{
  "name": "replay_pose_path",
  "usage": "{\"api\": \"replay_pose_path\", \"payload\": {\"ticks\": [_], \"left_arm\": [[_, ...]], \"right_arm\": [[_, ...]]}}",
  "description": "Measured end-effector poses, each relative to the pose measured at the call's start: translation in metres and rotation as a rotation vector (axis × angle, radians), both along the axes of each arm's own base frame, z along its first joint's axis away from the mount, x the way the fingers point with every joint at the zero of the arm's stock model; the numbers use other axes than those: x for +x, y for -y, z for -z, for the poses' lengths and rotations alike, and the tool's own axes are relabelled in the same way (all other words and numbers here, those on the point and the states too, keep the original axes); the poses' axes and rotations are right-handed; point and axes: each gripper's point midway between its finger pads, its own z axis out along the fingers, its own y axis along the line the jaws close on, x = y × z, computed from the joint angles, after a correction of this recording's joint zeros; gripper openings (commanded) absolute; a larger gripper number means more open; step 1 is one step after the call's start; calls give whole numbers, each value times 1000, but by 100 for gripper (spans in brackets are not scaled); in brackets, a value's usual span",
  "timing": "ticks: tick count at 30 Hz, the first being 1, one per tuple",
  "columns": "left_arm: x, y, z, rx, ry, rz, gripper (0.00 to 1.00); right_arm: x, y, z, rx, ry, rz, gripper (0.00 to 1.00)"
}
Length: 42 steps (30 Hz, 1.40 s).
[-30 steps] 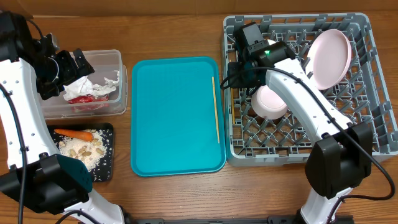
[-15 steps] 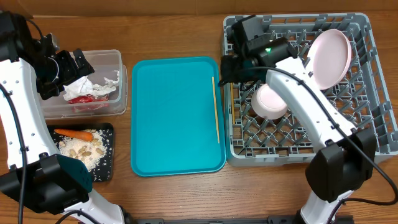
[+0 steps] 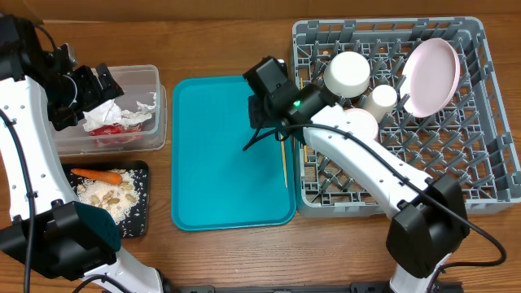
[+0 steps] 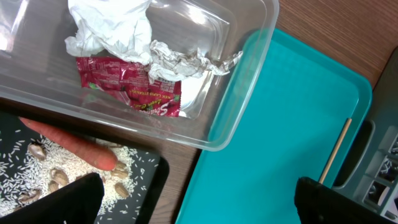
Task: Sort waste into correct bins and load items into the dishwasher
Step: 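Move the right gripper back to the remaining chopstick and grasp it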
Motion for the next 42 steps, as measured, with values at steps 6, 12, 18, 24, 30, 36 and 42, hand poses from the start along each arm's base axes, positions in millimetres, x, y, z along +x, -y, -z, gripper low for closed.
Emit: {"api": "replay_pose_path", "payload": {"ticks": [6,12,18,24,30,36,42], "left_arm": [[0,0,0,0,0,0,100],[0,0,0,0,0,0,100],[0,0,0,0,0,0,100],[0,0,0,0,0,0,100],[0,0,0,0,0,0,99],[0,0,0,0,0,0,100],[0,0,0,0,0,0,100]], "right_arm": [[5,9,29,-20,37,47,58],[4,12,58,-49,22,51,65],[5,14,82,-101,8,40,70],[4,10,95,-121,-3,24,71],[3,10,101,-125,-11,27,71],[8,9,102,-120,5,38,73],[11,9,117,-131,-1,43,79]]}}
